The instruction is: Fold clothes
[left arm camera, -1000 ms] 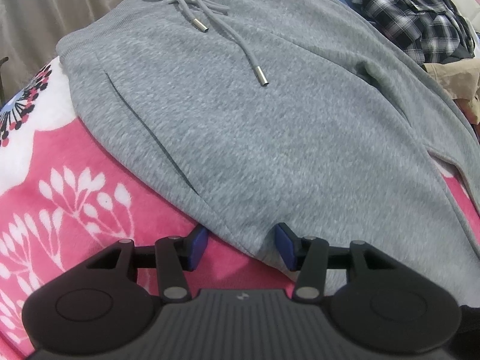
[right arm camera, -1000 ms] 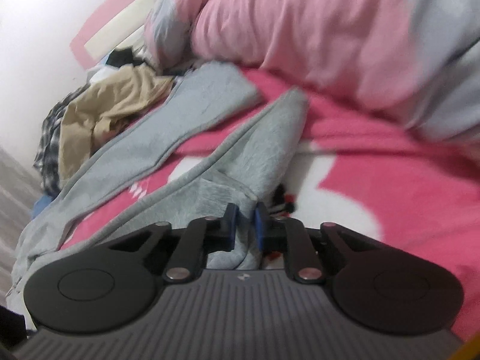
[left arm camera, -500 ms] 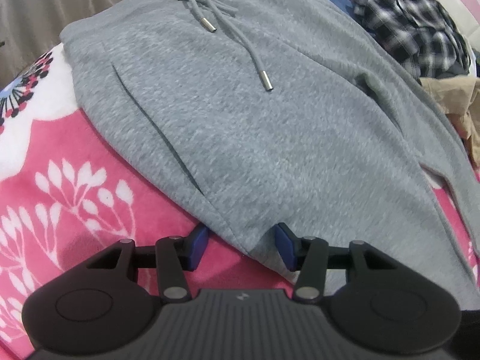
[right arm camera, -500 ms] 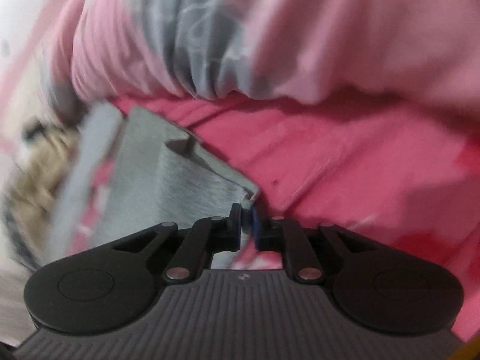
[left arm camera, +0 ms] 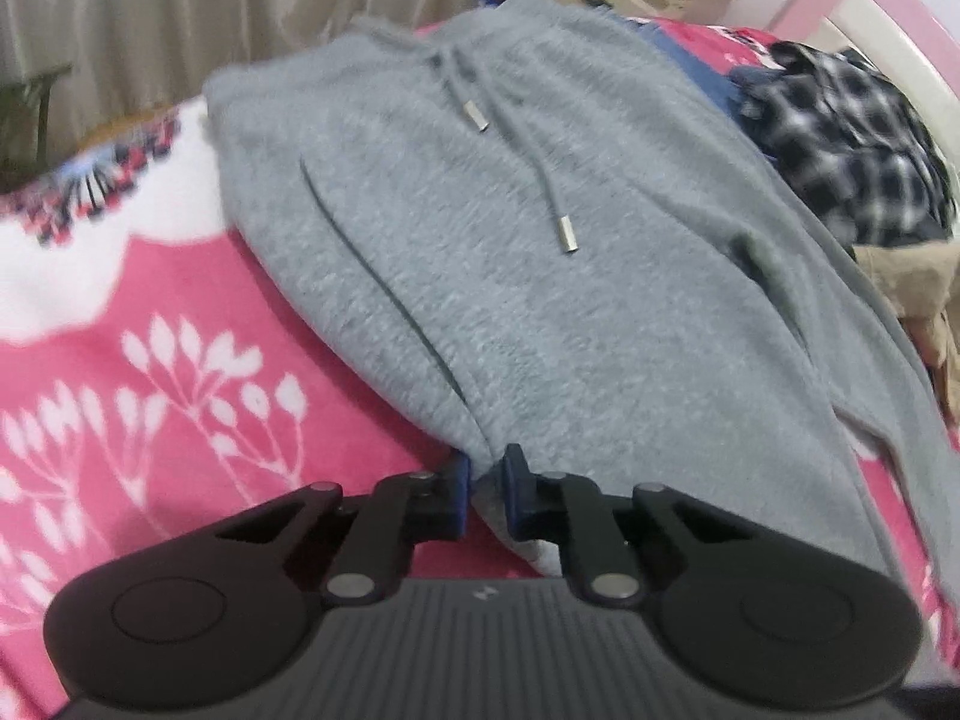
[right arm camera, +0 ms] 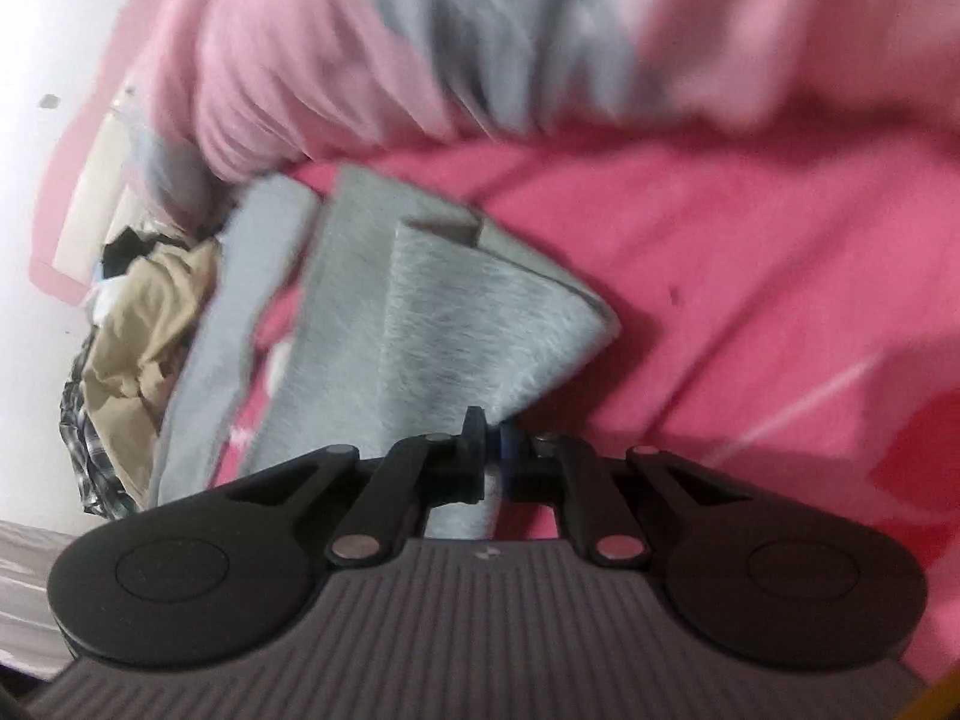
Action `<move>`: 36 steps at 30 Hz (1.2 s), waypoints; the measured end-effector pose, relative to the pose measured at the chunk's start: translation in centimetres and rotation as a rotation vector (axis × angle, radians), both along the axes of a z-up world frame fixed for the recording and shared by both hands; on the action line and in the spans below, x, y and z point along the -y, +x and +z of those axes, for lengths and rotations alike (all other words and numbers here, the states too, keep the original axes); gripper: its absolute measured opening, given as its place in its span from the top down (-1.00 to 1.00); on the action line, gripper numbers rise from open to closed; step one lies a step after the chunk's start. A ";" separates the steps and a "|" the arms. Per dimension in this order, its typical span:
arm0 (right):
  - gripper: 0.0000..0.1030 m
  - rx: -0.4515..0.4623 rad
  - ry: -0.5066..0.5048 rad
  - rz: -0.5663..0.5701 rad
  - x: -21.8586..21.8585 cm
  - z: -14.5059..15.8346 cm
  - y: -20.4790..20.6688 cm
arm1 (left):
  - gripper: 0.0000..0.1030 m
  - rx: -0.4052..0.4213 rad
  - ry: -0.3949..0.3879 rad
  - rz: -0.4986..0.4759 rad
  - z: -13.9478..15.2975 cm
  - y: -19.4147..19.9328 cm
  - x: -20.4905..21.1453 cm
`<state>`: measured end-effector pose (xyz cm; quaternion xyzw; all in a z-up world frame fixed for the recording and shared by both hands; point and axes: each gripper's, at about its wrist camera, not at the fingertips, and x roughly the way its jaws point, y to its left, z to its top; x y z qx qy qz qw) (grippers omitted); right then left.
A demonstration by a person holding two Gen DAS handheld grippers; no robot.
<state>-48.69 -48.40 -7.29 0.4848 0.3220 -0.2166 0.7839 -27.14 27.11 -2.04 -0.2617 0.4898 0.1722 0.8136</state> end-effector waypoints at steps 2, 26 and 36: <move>0.95 -0.039 0.030 -0.012 0.4 -0.7 -0.5 | 0.79 -0.029 0.009 -0.023 -0.1 -0.5 0.1; 0.78 0.025 0.220 -0.071 1.3 -3.3 -3.3 | 0.34 0.050 -0.157 0.211 -2.1 -0.7 -8.2; 0.93 0.022 0.268 -0.044 -0.3 -5.4 -0.3 | 0.84 0.085 -0.091 0.250 -0.9 0.1 -7.4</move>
